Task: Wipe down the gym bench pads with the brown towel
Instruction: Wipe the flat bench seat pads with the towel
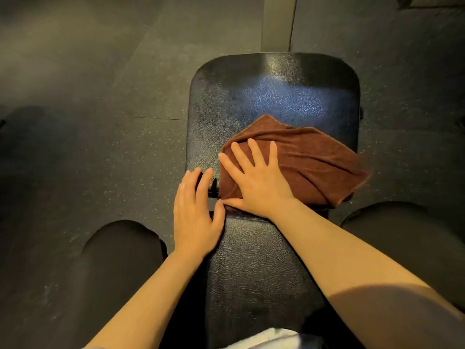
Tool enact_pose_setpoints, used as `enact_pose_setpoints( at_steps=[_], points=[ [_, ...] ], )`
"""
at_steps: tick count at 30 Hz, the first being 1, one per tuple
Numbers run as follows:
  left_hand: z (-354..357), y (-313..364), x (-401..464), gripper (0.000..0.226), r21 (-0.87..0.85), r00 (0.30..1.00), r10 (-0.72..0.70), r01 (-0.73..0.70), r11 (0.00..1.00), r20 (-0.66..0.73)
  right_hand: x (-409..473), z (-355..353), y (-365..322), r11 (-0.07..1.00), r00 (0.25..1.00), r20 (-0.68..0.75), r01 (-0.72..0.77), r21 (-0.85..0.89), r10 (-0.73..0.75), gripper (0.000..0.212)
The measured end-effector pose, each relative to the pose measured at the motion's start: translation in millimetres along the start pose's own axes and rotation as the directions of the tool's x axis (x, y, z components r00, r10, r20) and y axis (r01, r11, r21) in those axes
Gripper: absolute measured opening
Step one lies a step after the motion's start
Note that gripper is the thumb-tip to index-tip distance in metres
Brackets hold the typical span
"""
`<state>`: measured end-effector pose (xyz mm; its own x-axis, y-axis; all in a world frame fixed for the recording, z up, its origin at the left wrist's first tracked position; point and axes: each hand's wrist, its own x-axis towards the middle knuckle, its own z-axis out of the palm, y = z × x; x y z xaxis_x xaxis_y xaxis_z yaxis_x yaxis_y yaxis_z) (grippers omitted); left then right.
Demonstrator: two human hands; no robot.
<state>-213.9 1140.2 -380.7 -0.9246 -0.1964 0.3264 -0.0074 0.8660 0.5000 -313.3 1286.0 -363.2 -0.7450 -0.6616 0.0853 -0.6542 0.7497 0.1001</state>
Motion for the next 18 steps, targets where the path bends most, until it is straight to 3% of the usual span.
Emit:
enact_pose_setpoints(
  at_steps=[10,18],
  points=[
    [0.9,-2.6,-1.5,0.051,0.096,0.999,-0.034,0.032,0.995,0.022,-25.0,6.2,31.8,0.992,0.981,-0.149,0.127,0.016,-0.124,0.104],
    [2.3,0.2,-1.1,0.052,0.067,1.000,-0.027,0.027,0.997,-0.005,-65.2,7.2,57.5,0.996,0.988,-0.133,0.081,0.047,-0.074,0.071]
  ],
)
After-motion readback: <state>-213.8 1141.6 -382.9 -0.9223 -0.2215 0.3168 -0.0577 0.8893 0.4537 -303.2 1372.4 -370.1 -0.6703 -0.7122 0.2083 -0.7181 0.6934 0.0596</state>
